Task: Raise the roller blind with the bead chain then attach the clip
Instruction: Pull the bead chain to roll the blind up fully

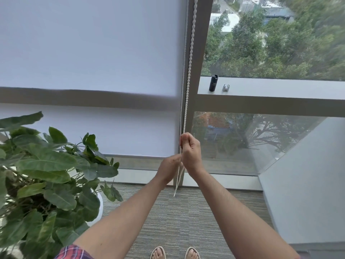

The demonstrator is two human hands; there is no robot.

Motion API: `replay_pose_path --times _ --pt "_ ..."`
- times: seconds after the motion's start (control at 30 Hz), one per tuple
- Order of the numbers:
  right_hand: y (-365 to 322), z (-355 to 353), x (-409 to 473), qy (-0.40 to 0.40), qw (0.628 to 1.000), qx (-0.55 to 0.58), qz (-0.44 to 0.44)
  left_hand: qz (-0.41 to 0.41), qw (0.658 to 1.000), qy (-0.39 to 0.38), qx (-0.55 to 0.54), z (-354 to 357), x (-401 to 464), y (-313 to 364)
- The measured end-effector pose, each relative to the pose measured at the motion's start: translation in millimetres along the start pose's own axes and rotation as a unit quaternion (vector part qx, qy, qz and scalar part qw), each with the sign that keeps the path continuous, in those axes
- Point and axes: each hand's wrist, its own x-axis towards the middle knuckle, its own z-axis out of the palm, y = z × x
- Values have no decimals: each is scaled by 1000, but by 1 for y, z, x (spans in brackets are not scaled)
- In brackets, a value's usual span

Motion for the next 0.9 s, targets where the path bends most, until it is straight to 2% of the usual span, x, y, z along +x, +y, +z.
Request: replay_pose_path --times 0.1,0.17,0.27,0.37,0.47,0.67,0.77,0.9 --pt "21 -2 -14 -17 999 -1 34 10 993 59 -101 -10 8 17" --pt "31 -5 -21 -28 998 -4 50 31 981 72 -178 -14 10 31" --pt "42 -6 -27 -34 997 -19 62 102 966 27 -238 -11 2 53" --pt "53 -8 -36 -35 996 -12 81 175 953 -35 -245 -3 -7 72" --pt "61 -11 -44 -37 995 8 95 209 950 -51 -227 3 -14 83" --pt "57 -7 -47 -59 994 25 90 174 957 21 -231 3 -15 83" --pt "56 -8 -44 -96 988 60 102 153 956 30 -247 1 -13 86" --pt "40 -10 -32 -105 983 111 104 158 951 39 -263 1 -9 85"
